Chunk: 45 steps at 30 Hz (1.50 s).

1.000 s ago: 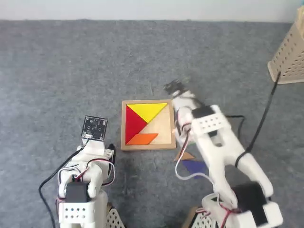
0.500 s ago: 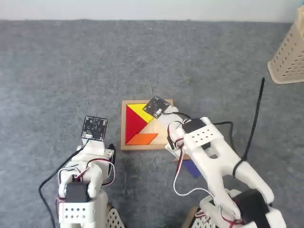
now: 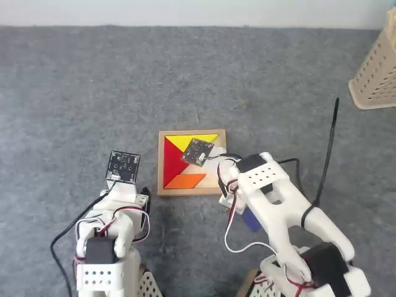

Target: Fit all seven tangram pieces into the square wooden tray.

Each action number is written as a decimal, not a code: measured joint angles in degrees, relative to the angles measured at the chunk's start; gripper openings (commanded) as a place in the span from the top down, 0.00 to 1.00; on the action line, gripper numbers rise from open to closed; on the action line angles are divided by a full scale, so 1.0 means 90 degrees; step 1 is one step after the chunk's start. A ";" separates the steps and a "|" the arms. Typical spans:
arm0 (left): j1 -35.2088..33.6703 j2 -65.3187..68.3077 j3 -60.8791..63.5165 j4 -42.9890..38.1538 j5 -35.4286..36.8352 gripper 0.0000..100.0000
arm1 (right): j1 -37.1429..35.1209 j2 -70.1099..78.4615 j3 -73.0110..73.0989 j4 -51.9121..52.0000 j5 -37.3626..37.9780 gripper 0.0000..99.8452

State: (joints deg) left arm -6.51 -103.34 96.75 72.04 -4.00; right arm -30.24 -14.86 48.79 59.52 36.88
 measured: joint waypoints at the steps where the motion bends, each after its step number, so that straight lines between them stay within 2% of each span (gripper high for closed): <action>1: 0.0000 0.0000 0.0000 0.0000 0.0000 0.87 | 0.0000 0.0000 0.0000 0.0068 0.0147 0.86; 5: 0.0000 0.0000 0.0000 0.0000 0.0000 0.87 | -0.0049 0.0000 0.0000 0.0186 0.0469 0.86; 12: 0.0000 0.0000 0.0000 0.0000 0.0000 0.87 | -0.0107 0.0000 0.0166 0.0186 0.0557 0.86; 18: 0.0000 0.0000 0.0000 0.0000 0.0000 0.87 | -0.0371 0.0000 0.0635 -0.0215 0.0967 0.86; 25: 0.0000 0.0000 0.0000 0.0000 0.0000 0.87 | -0.0371 0.0000 0.0635 -0.0342 0.1006 0.86; 32: 0.0000 0.0000 0.0000 0.0000 0.0000 0.87 | -0.0361 0.0000 0.0635 -0.0440 0.0918 0.99; 39: 0.0000 0.0000 0.0000 0.0000 0.0000 0.87 | -0.0361 0.0000 0.0635 -0.0488 0.0918 0.99; 45: 0.0000 0.0000 0.0000 0.0000 0.0000 0.87 | 0.0400 0.0000 0.0635 -0.0488 0.0928 0.99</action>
State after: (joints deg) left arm -6.51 -103.34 96.75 72.04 -4.00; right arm -26.64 -14.86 54.51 55.12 45.23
